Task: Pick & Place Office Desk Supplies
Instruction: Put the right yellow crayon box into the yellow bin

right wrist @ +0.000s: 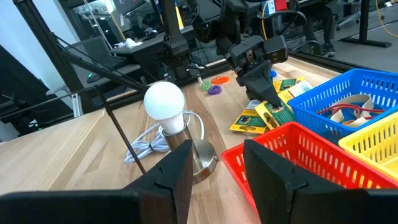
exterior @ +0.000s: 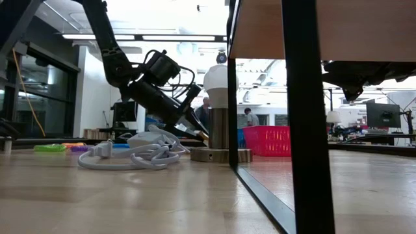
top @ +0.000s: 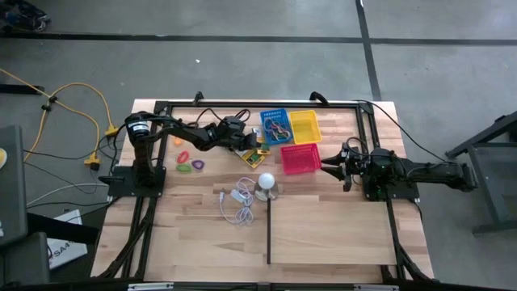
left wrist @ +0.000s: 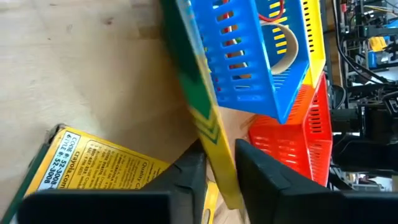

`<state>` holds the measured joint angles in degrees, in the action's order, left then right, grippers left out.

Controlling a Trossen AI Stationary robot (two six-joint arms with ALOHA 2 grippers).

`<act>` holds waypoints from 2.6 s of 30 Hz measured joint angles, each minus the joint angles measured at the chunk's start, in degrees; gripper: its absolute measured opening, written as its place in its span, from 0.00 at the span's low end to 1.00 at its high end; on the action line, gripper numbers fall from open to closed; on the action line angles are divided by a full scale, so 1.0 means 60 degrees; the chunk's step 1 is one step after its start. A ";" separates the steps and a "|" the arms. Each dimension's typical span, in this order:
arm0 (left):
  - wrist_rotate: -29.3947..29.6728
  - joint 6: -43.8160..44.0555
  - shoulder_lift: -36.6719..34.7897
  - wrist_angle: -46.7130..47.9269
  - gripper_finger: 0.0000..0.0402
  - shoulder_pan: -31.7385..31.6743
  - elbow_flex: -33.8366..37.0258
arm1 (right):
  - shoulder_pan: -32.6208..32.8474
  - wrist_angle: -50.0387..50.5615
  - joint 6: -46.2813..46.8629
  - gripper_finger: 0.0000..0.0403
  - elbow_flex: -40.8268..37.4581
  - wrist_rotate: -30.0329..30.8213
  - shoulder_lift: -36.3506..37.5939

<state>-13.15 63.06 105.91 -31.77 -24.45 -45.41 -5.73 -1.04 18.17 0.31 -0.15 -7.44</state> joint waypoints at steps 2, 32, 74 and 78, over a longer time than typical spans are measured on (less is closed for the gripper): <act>0.0000 0.0001 0.0000 0.0005 0.13 0.0000 0.0000 | 0.0002 0.0000 0.0000 0.32 -0.0002 0.0001 0.0000; -0.0436 -0.2304 -0.1723 0.0790 0.06 -0.0801 0.0025 | 0.0002 0.0000 0.0000 0.32 -0.0001 -0.0005 0.0000; -0.1932 -1.0253 -0.1727 0.8907 0.07 -0.0355 -0.4299 | -0.0002 0.0000 -0.0002 0.32 0.0000 -0.0004 0.0000; -0.1262 -1.0950 -0.1727 0.9567 0.07 -0.0076 -0.4842 | 0.0001 0.0000 0.0000 0.32 -0.0001 -0.0003 0.0000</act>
<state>-20.72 -2.65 95.55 25.63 -24.90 -74.46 -5.72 -1.04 18.17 0.30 -0.17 -7.44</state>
